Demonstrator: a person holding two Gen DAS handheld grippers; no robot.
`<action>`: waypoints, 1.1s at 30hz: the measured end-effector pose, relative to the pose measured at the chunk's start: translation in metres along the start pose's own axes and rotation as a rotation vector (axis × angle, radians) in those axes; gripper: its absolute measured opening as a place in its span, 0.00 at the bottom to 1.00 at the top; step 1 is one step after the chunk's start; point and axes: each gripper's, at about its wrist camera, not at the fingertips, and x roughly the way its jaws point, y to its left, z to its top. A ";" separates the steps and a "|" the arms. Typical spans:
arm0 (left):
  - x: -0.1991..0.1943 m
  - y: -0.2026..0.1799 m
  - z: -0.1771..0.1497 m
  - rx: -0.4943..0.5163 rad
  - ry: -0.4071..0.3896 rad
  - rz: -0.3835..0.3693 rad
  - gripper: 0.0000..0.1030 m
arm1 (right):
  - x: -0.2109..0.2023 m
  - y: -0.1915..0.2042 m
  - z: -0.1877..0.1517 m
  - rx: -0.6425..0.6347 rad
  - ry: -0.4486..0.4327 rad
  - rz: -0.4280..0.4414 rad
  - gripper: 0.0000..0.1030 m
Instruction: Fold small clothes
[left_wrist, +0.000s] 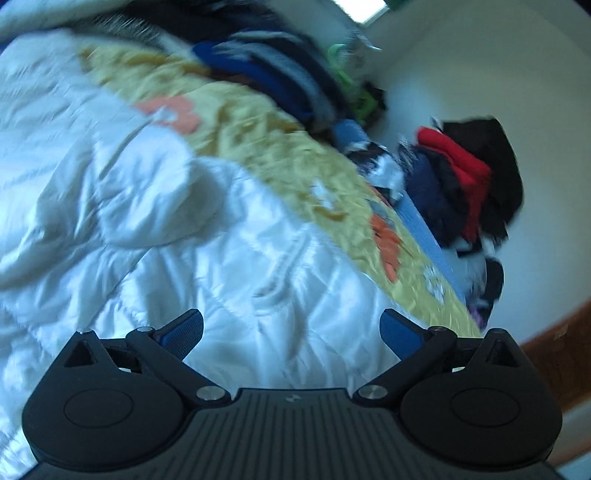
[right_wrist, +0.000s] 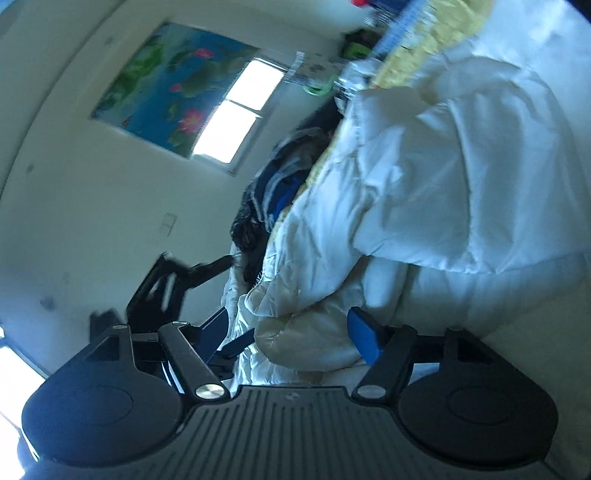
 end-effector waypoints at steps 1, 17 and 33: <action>0.001 0.003 0.000 -0.019 0.006 0.002 0.81 | 0.000 0.001 -0.002 -0.010 -0.001 0.000 0.74; -0.011 0.000 0.004 0.033 -0.029 0.057 0.08 | -0.005 -0.018 0.002 0.065 -0.019 0.090 0.74; -0.014 0.017 0.001 0.134 -0.074 0.195 0.07 | -0.004 -0.010 0.004 0.051 -0.015 0.081 0.74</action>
